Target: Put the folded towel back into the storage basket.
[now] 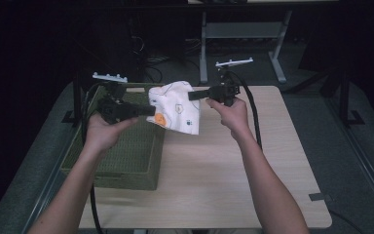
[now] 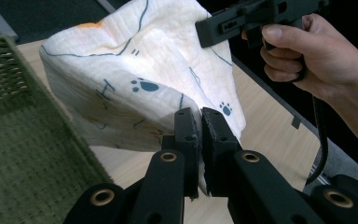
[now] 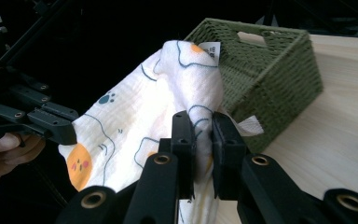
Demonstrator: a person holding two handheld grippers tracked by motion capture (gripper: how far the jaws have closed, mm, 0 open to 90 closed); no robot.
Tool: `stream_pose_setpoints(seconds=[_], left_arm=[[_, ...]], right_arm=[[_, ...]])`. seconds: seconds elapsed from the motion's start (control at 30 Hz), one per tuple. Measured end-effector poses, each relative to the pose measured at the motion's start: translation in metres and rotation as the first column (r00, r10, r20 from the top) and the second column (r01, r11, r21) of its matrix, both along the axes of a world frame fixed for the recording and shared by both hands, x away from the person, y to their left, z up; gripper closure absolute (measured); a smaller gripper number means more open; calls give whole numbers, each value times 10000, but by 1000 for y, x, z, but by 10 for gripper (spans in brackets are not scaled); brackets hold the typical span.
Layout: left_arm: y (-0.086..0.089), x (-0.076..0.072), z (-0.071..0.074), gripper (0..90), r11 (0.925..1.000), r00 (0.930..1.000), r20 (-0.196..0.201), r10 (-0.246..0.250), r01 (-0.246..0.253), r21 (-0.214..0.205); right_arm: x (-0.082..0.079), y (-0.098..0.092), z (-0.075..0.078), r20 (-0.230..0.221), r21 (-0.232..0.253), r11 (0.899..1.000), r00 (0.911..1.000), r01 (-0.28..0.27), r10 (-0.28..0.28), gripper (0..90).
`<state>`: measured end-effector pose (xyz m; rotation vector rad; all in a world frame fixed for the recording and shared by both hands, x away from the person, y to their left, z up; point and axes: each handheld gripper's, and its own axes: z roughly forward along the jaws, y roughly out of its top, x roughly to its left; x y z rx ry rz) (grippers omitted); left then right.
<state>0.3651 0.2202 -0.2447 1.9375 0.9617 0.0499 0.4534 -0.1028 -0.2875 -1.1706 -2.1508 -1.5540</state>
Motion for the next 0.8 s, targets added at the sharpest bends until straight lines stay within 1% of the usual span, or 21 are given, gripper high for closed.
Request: stream_pose_setpoints(seconds=[0.03, 0.07, 0.1, 0.13, 0.17, 0.23, 0.27, 0.3, 0.33, 0.37, 0.4, 0.47, 0.5, 0.53, 0.57, 0.6, 0.63, 0.67, 0.73, 0.77, 0.8], left_arm=[[3, 0, 1, 860, 10000, 10000, 7, 49, -49, 1], [10, 0, 2, 860, 9999, 9999, 29, 116, -116, -16], [10, 0, 2, 860, 9999, 9999, 29, 116, -116, -16], [14, -1, 3, 860, 9999, 9999, 48, 154, -154, 1], [19, -1, 4, 860, 9998, 9997, 69, 216, -216, -4], [31, -2, 6, 860, 9994, 9993, 78, 357, -357, 0], [35, -2, 6, 860, 9992, 9992, 57, 408, -408, 14], [35, -2, 6, 860, 9992, 9992, 57, 408, -408, 14], [43, -1, 4, 860, 9987, 9987, 9, 505, -505, 14], [43, -1, 4, 860, 9987, 9987, 9, 505, -505, 14], [51, -1, 1, 860, 9982, 9982, -51, 604, -604, -11], [57, -1, -2, 860, 9977, 9976, -99, 681, -680, 28], [57, -1, -2, 860, 9977, 9976, -99, 681, -680, 28], [64, 0, -5, 860, 9972, 9970, -169, 751, -751, 56], [64, 0, -5, 860, 9972, 9970, -169, 751, -751, 56], [68, 1, -8, 860, 9965, 9962, -240, 837, -835, 75], [73, 3, -13, 860, 9961, 9956, -331, 881, -878, 95], [73, 3, -13, 860, 9961, 9956, -331, 881, -878, 95], [81, 5, -22, 860, 9950, 9939, -481, 990, -984, 146], [81, 5, -22, 860, 9950, 9939, -481, 990, -984, 146], [88, 6, -28, 860, 9938, 9923, -567, 1104, -1096, 157]], right_arm=[[1, 9, 2, 0, -36, 10000, 10000, -77, 77, 808], [2, 11, 2, 36, 2, 9999, 9999, -115, 115, 808], [3, 15, 2, 26, -25, 9999, 9999, -156, 156, 809], [3, 15, 2, 26, -25, 9999, 9999, -156, 156, 809], [4, 19, 4, 34, -75, 9998, 9998, -189, 189, 808], [6, 33, 8, 91, -78, 9994, 9993, -349, 350, 808], [6, 36, 9, 60, -56, 9993, 9993, -367, 367, 808], [7, 41, 9, 83, -103, 9991, 9991, -421, 422, 808], [8, 46, 10, 97, -134, 9988, 9989, -465, 467, 809], [9, 50, 9, 53, -143, 9985, 9986, -520, 521, 808], [10, 55, 9, 47, -143, 9984, 9985, -546, 546, 808], [12, 63, 7, -36, -172, 9979, 9981, -617, 616, 808], [12, 63, 7, -36, -172, 9979, 9981, -617, 616, 808], [13, 71, 4, -58, -132, 9976, 9977, -681, 680, 808], [13, 71, 4, -58, -132, 9976, 9977, -681, 680, 808], [14, 74, 2, -103, -143, 9973, 9974, -713, 712, 808], [17, 81, -3, -174, -204, 9970, 9971, -747, 744, 808], [17, 81, -3, -174, -204, 9970, 9971, -747, 744, 808], [19, 89, -9, -278, -258, 9964, 9964, -810, 803, 808], [19, 89, -9, -278, -258, 9964, 9964, -810, 803, 808], [21, 95, -13, -338, -242, 9962, 9960, -834, 826, 808]])
